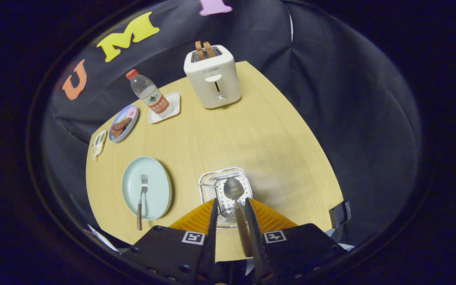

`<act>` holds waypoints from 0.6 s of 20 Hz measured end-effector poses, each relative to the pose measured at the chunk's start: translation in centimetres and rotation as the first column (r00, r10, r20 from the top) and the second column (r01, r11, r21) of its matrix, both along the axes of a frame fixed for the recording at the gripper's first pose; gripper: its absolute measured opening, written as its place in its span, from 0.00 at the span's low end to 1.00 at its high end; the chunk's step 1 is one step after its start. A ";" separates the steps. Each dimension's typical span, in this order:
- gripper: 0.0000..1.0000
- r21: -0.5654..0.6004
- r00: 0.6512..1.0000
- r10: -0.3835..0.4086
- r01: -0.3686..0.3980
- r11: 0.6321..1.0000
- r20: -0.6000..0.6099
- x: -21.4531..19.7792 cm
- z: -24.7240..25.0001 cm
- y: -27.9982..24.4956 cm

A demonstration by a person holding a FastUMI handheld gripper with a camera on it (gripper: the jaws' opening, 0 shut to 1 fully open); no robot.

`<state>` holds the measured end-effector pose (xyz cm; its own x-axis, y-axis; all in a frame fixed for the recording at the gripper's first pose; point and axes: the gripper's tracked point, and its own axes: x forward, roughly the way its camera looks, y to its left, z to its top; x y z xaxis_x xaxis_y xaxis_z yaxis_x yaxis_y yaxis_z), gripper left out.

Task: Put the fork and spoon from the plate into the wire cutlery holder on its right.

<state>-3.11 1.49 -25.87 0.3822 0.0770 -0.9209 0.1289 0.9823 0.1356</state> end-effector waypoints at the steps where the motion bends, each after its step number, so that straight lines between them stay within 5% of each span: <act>1: 0.47 -0.014 0.998 0.029 -0.028 1.000 0.056 0.4 1.2 0.6; 3: 0.67 -0.044 0.983 0.085 -0.079 0.996 0.160 0.9 3.5 2.5; 4: 0.85 -0.056 0.972 0.109 -0.100 0.993 0.207 0.9 4.4 3.7; 5: 0.90 -0.064 0.962 0.128 -0.116 0.991 0.243 1.0 5.0 5.0; 12: 0.97 -0.041 0.925 0.234 -0.233 0.972 0.299 -1.4 2.5 17.3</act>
